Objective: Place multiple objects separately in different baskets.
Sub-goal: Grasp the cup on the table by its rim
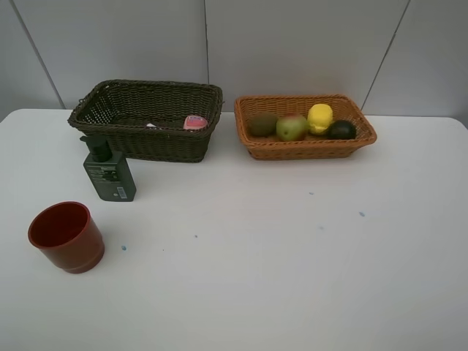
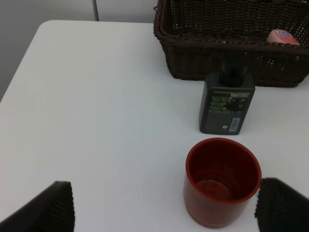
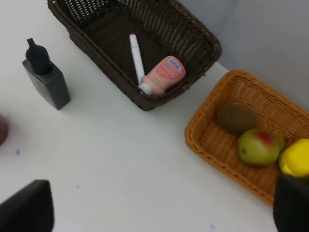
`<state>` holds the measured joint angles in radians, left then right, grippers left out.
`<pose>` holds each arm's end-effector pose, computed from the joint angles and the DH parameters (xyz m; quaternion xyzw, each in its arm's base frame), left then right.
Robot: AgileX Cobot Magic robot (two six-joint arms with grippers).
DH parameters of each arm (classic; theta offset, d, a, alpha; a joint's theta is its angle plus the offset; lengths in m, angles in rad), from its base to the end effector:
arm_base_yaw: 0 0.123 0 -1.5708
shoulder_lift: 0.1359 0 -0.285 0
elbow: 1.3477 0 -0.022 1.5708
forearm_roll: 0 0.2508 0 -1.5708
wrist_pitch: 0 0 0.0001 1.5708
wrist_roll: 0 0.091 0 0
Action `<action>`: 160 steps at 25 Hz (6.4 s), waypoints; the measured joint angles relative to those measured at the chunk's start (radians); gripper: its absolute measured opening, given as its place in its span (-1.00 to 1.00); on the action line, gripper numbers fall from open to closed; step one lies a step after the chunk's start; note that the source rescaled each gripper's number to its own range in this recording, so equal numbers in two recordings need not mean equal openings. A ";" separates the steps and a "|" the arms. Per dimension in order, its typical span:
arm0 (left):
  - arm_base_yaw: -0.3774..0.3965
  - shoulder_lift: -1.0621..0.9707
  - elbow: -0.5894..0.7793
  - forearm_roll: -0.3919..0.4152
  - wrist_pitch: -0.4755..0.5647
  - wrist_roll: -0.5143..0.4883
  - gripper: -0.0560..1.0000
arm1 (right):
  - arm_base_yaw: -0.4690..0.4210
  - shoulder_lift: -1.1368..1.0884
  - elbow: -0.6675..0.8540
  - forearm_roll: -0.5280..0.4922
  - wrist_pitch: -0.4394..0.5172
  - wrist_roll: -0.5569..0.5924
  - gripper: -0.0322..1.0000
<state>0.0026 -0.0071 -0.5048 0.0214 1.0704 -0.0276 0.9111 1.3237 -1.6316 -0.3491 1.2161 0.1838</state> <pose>-0.0069 0.0017 0.2778 -0.0134 0.8525 0.0042 0.5225 0.1771 0.1807 0.4612 -0.3227 0.8577 0.0394 0.3983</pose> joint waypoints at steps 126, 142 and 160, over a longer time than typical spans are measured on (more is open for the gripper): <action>-0.079 0.000 0.000 0.000 0.000 0.000 0.95 | -1.001 -1.328 1.107 0.244 -0.155 -0.231 0.99; -0.082 0.000 0.000 0.003 0.000 -0.005 0.95 | -1.001 -1.328 1.107 0.244 -0.155 -0.231 0.99; -0.082 0.000 0.000 0.007 0.000 -0.006 0.95 | -1.001 -1.328 1.107 0.244 -0.155 -0.230 0.99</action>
<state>-0.0789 -0.0071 -0.5048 0.0289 1.0704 -0.0335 -0.0898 -0.0044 -0.5250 -0.1049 1.0609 -0.0460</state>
